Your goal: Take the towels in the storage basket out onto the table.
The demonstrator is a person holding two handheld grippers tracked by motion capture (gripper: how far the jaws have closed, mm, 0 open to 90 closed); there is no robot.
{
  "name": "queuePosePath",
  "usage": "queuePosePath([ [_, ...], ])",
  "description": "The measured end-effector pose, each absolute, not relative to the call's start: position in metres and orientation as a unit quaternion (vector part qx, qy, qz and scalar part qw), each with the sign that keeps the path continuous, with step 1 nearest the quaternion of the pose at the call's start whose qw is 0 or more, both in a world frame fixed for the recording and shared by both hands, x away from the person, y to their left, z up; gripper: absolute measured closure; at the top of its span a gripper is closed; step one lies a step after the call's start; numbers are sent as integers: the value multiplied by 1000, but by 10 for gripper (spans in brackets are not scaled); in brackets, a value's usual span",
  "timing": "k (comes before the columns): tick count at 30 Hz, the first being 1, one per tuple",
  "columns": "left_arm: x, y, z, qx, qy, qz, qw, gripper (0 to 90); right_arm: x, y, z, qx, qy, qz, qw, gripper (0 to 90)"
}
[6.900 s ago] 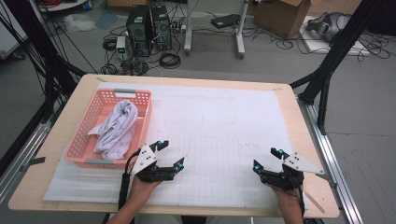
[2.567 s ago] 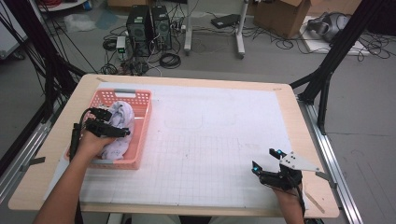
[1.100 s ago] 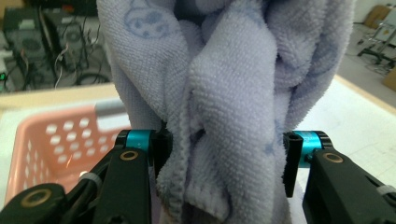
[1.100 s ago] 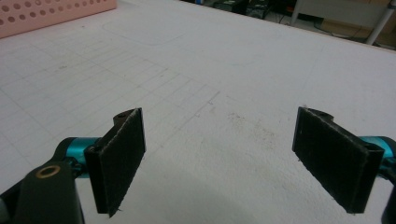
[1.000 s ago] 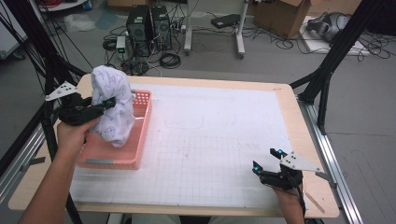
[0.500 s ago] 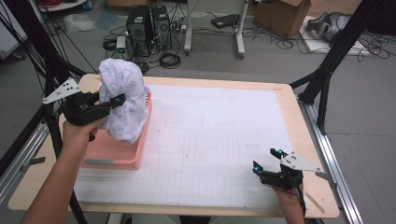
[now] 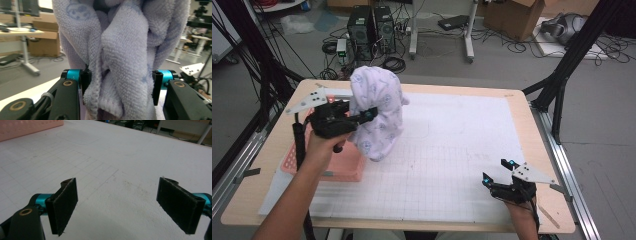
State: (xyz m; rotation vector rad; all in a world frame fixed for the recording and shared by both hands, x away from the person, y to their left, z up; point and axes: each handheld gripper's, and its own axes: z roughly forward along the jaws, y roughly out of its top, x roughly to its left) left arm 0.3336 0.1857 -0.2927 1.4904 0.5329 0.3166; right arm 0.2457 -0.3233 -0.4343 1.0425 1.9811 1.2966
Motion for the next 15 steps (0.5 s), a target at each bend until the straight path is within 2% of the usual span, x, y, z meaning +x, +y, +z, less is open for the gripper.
queuePosePath([
  [15, 353, 97, -335, 687, 218, 74, 689, 518, 245, -325, -434, 391, 734, 484, 271, 159],
])
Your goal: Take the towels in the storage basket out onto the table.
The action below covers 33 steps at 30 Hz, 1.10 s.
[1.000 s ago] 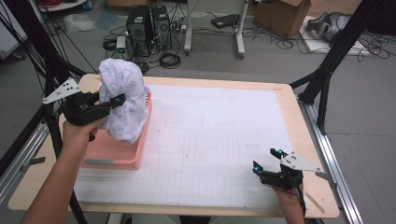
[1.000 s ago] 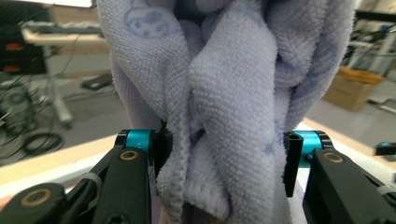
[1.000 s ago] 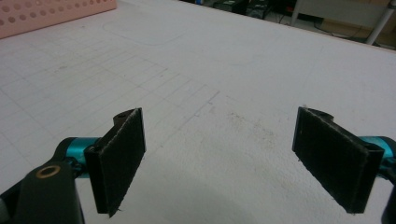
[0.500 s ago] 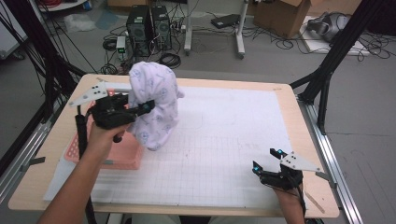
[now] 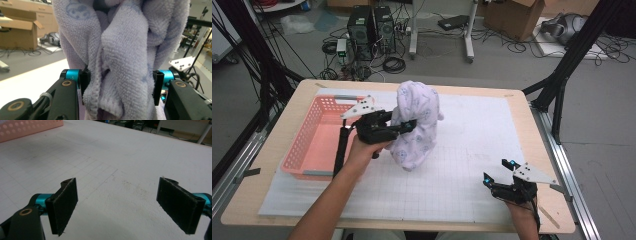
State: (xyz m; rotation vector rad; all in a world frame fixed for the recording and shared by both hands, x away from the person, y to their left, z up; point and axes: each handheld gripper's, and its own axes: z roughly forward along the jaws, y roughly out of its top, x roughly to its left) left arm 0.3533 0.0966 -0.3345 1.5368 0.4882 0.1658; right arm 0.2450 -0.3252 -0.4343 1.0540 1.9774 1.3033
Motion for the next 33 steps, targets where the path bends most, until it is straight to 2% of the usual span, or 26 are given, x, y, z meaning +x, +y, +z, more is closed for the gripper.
queuePosePath([
  [6, 367, 65, -355, 694, 227, 62, 680, 515, 246, -324, -435, 389, 735, 485, 271, 159],
  [13, 386, 32, -391, 712, 229, 19, 664, 501, 246, -324, -435, 392, 734, 485, 268, 159],
  [20, 401, 28, -415, 740, 268, 34, 615, 473, 246, -325, -435, 395, 733, 485, 267, 159],
  [23, 407, 31, -421, 756, 302, 61, 578, 397, 246, -326, -436, 393, 735, 484, 268, 159],
  [26, 412, 36, -427, 770, 338, 82, 534, 281, 247, -327, -436, 394, 735, 483, 267, 159],
  [30, 415, 47, -421, 763, 373, 105, 517, 223, 248, -327, -437, 393, 736, 482, 267, 159],
  [33, 408, 53, -410, 764, 366, 137, 514, 199, 247, -326, -437, 394, 738, 481, 263, 159],
])
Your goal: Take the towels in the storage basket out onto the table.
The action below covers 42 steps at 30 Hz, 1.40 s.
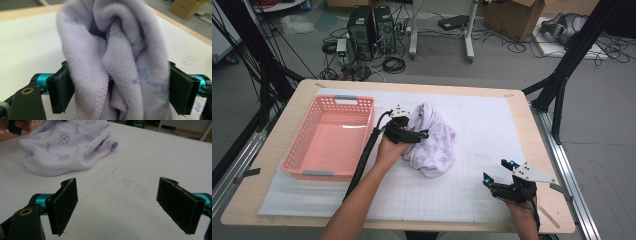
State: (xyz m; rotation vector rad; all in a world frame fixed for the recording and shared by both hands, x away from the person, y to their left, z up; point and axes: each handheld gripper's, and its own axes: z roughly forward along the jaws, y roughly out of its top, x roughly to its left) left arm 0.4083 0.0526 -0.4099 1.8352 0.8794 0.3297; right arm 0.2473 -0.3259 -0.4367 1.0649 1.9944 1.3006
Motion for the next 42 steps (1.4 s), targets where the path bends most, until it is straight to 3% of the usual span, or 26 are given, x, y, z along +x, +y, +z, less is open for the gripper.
queuePosePath([
  [4, 389, 70, -397, 727, 361, 197, 550, 210, 247, -326, -437, 393, 738, 481, 264, 159],
  [15, 332, 97, -408, 731, 322, 167, 579, 210, 251, -316, -438, 389, 744, 477, 258, 159],
  [22, 304, 92, -422, 741, 303, 158, 578, 203, 253, -313, -441, 389, 750, 472, 252, 160],
  [30, 294, 89, -436, 748, 305, 179, 562, 207, 253, -310, -441, 393, 750, 470, 250, 161],
  [42, 293, 91, -438, 736, 308, 167, 579, 219, 259, -310, -443, 396, 750, 466, 252, 161],
])
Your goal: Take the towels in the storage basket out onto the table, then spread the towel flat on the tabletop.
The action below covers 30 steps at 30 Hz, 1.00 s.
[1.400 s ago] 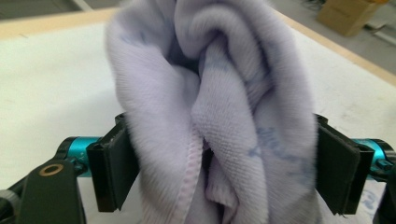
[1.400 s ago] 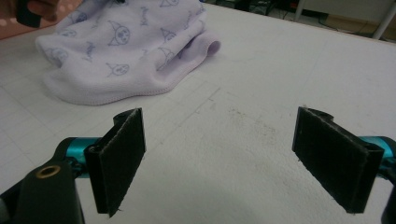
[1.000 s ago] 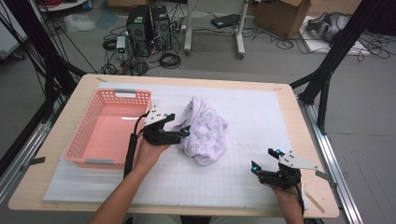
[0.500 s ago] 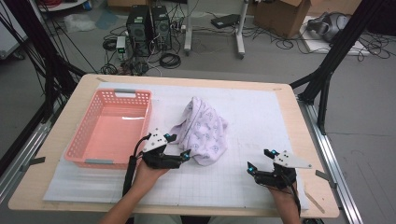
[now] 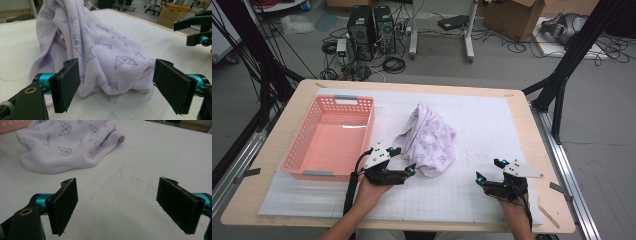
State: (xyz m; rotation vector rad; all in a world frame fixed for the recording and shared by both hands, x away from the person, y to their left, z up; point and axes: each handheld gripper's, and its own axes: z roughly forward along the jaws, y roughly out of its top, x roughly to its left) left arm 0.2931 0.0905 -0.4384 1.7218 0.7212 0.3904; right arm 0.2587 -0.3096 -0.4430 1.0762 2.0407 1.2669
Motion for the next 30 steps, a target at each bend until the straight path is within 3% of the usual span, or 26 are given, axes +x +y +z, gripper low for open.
queuePosePath([
  [15, 298, 95, -442, 738, 320, 161, 572, 216, 267, -298, -444, 386, 765, 456, 239, 160],
  [24, 301, 93, -442, 740, 321, 159, 569, 221, 316, -286, -438, 410, 779, 425, 209, 161],
  [25, 302, 92, -443, 738, 325, 159, 570, 223, 323, -282, -437, 408, 785, 422, 199, 171],
  [28, 303, 90, -443, 734, 335, 160, 568, 236, 341, -267, -434, 392, 804, 410, 176, 323],
  [30, 302, 90, -443, 731, 345, 152, 569, 243, 349, -258, -434, 396, 804, 414, 159, 340],
])
